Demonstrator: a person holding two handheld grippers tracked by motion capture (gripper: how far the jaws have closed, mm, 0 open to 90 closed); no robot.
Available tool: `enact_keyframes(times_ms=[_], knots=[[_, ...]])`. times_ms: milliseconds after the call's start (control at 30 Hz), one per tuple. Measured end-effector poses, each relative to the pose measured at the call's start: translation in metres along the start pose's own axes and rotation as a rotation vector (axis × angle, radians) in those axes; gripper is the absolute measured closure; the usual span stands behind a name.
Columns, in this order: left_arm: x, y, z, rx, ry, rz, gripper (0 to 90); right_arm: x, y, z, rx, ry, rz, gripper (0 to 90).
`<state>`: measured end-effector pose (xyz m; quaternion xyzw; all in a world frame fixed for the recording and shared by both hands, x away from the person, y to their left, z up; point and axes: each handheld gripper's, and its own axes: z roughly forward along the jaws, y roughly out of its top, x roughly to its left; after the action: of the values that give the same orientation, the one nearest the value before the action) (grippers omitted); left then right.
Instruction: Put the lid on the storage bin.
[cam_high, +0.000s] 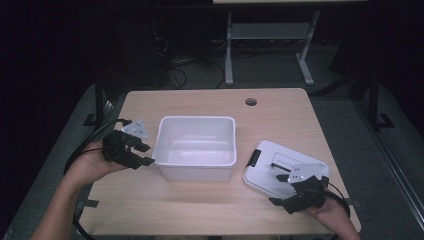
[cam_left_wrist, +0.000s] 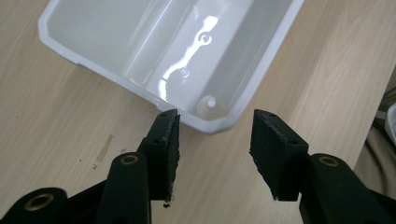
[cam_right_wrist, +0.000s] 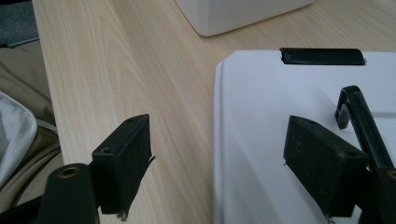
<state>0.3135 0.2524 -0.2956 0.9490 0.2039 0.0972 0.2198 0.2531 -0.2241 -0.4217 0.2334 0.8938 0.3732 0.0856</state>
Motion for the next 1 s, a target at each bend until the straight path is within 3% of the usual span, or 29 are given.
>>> enact_keyframes(times_ms=[400,1000], knots=[[-0.003,-0.024,0.000,-0.016,-0.001,-0.047,50.0,0.001,0.003,0.004,0.007,0.016,-0.001,22.6],[-0.010,-0.048,0.010,-0.022,0.005,-0.074,44.9,0.000,0.006,0.007,0.007,0.038,0.009,20.8]])
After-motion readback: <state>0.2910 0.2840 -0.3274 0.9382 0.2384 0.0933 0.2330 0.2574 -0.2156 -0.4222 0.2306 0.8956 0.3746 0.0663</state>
